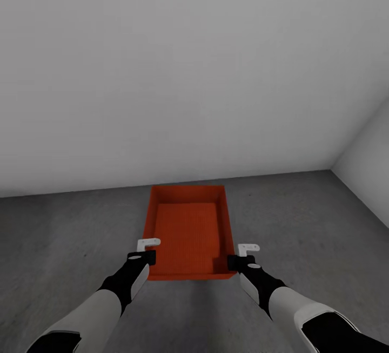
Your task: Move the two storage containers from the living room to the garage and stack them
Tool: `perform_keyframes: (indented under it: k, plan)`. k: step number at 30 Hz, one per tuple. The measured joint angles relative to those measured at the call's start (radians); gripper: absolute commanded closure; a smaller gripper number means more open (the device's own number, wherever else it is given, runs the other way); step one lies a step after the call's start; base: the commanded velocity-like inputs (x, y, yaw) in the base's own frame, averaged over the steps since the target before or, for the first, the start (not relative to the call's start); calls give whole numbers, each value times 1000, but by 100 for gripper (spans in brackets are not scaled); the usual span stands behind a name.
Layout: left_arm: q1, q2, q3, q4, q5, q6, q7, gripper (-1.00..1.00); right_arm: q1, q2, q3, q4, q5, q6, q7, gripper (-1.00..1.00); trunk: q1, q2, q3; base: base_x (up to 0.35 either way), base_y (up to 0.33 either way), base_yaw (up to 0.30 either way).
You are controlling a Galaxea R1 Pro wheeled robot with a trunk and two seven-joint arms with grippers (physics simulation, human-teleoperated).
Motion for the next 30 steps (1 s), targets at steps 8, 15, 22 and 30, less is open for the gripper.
perform_keyframes:
  k: [8, 15, 22, 30]
  plan:
    - [0, 0, 3, -3, -11, -1, -4, 100, 0, 1, 2, 3, -6, -10, -1, 100, 0, 0, 0, 0, 0, 0]
    - [0, 0, 3, -2, -8, 0, -3, 100, 0, 1, 0, 2, -3, -7, -1, 100, 0, 0, 0, 0, 0, 0]
    - [0, 0, 3, -3, -11, -1, -4, 100, 0, 1, 0, 3, -4, -10, -1, 100, 0, 0, 0, 0, 0, 0]
    - [0, 0, 3, -3, -10, -1, -3, 100, 0, 1, -3, 4, 0, -10, -1, 100, 0, 0, 0, 0, 0, 0]
